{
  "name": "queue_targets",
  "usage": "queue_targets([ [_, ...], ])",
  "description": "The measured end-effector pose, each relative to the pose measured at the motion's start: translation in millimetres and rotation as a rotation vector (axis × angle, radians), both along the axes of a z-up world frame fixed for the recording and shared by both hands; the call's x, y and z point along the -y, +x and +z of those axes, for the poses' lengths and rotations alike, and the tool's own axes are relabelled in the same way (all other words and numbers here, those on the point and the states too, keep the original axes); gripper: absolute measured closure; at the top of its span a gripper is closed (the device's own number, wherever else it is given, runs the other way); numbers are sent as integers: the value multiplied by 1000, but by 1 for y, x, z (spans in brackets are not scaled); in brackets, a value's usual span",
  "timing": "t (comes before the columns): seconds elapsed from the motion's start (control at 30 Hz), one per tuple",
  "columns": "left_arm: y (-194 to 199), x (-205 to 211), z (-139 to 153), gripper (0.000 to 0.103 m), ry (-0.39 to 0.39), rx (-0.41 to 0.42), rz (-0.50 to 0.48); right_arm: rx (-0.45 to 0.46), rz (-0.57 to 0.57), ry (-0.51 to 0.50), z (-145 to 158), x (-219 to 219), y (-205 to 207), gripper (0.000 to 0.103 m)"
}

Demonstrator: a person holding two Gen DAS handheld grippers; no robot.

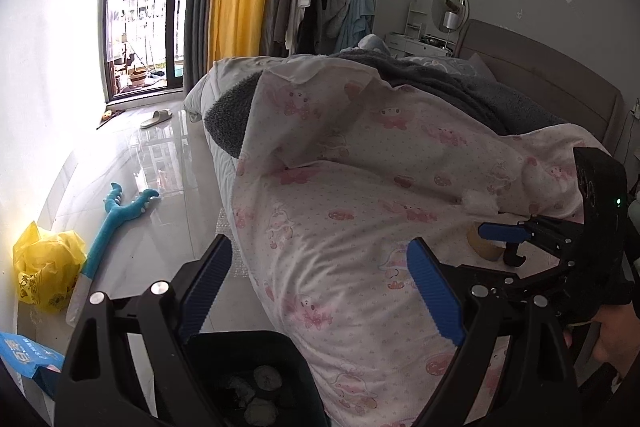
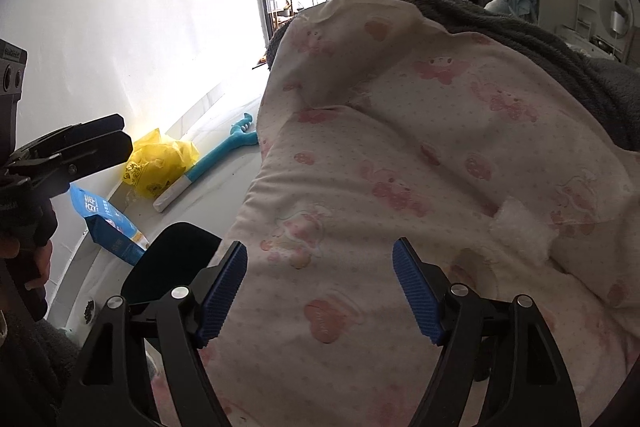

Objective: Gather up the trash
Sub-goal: 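Move both tools back to the tape roll on the duvet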

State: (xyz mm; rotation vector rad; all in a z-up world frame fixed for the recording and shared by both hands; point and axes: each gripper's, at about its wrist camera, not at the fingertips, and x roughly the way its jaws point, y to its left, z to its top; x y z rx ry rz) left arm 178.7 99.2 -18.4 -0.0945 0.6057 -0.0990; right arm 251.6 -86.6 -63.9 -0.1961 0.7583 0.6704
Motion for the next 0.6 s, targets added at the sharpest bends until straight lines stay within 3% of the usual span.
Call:
queue_targets([
  [0.6,30,63,-8,12,-21,-20,-161,-18,-68,22,-10,81,19,26],
])
